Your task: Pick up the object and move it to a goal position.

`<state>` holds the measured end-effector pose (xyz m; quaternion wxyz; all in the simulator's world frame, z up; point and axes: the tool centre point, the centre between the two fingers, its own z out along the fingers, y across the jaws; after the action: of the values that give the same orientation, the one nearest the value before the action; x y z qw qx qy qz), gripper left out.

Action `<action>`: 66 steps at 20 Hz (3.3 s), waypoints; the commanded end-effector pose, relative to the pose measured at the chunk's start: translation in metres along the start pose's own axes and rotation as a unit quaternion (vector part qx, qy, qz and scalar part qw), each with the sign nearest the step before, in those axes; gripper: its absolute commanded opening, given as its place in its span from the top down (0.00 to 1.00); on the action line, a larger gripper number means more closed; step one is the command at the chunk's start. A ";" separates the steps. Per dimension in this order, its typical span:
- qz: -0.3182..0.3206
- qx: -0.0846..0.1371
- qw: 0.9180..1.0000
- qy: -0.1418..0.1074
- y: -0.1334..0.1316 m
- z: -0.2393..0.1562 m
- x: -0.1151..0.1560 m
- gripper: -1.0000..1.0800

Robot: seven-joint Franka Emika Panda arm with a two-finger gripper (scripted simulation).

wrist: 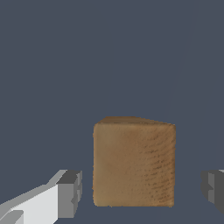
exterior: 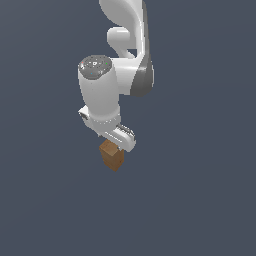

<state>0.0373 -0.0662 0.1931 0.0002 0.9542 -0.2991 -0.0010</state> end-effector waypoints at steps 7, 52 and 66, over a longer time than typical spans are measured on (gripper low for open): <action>0.001 0.000 1.000 0.000 0.000 0.016 0.000 0.04; 0.002 0.000 1.000 0.001 -0.061 -0.019 -0.117 1.00; 0.002 0.000 1.000 0.001 -0.088 -0.049 -0.162 1.00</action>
<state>-0.0477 0.0992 0.2379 0.0022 0.9538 -0.3005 -0.0037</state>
